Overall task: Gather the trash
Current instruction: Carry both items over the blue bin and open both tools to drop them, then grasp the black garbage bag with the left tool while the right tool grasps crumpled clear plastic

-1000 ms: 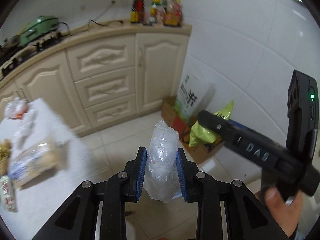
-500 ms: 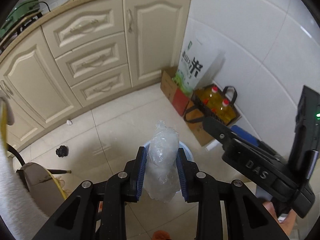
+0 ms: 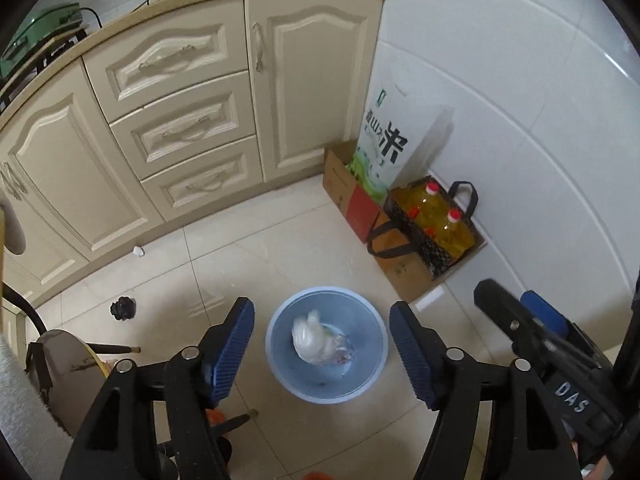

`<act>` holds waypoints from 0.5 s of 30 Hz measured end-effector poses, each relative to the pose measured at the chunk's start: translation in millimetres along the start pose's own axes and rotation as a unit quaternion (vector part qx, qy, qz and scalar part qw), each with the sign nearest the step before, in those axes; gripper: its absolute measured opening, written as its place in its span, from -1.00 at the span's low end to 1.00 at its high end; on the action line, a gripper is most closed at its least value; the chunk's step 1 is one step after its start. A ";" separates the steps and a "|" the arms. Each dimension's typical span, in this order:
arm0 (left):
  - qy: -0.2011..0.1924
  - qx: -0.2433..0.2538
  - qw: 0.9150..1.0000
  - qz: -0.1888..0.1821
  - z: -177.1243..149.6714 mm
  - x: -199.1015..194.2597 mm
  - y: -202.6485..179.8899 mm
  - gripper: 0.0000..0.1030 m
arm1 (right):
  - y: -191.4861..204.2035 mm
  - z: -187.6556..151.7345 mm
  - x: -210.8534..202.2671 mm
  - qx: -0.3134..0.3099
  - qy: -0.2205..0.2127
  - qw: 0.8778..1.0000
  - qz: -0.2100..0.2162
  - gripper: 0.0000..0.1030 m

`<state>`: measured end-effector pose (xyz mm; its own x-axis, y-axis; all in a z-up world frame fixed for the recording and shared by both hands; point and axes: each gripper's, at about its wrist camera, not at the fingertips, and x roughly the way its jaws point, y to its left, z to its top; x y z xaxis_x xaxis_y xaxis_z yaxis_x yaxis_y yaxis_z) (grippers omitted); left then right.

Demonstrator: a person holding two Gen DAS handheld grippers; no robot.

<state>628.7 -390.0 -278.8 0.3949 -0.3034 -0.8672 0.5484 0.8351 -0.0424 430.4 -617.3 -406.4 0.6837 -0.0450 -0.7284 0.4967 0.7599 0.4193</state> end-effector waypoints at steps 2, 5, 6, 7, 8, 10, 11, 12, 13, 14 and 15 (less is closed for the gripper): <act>0.004 0.003 1.000 0.008 -6.3 -10.8 0.0 0.29 | 1.6 -3.0 -5.8 -0.005 0.002 1.000 -0.008 0.82; -0.006 0.006 1.000 0.021 -15.6 -32.9 -4.9 0.29 | 5.7 -7.9 -16.8 -0.007 0.008 1.000 -0.006 0.82; -0.008 0.008 1.000 0.027 -19.7 -43.2 -6.4 0.29 | 8.1 -9.5 -22.9 -0.008 0.008 1.000 -0.006 0.83; -0.012 0.010 0.999 0.030 -23.9 -55.4 -8.5 0.29 | 9.7 -10.7 -26.5 -0.010 0.007 1.000 -0.005 0.83; -0.017 0.012 0.999 0.032 -28.4 -66.1 -9.7 0.29 | 13.1 -12.5 -33.8 -0.013 0.006 1.000 -0.006 0.85; -0.029 0.014 0.999 0.041 -39.9 -92.6 -11.6 0.30 | 19.8 -15.6 -47.3 -0.018 0.002 1.000 -0.006 0.89; -0.034 0.015 0.998 0.044 -44.3 -102.8 -11.8 0.30 | 24.4 -17.7 -56.4 -0.022 -0.001 1.000 -0.007 0.91; -0.043 0.016 0.998 0.048 -50.6 -116.4 -12.0 0.31 | 27.9 -19.4 -63.2 -0.025 -0.002 1.000 -0.008 0.93; -0.052 0.017 0.997 0.054 -56.3 -129.8 -12.4 0.31 | 32.0 -21.1 -71.7 -0.028 -0.005 1.000 -0.007 0.93; -0.064 0.020 0.996 0.063 -62.8 -145.5 -10.9 0.32 | 37.3 -23.3 -82.5 -0.032 -0.011 0.999 -0.006 0.94; -0.073 0.022 0.995 0.070 -69.9 -158.4 -9.5 0.35 | 41.2 -24.5 -90.0 -0.035 -0.015 0.999 -0.007 0.95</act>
<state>509.4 -317.8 -175.7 0.5704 -0.2515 -0.7819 0.5108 0.8541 0.0979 376.3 -566.1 -336.8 0.6936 -0.0740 -0.7165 0.4676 0.8029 0.3698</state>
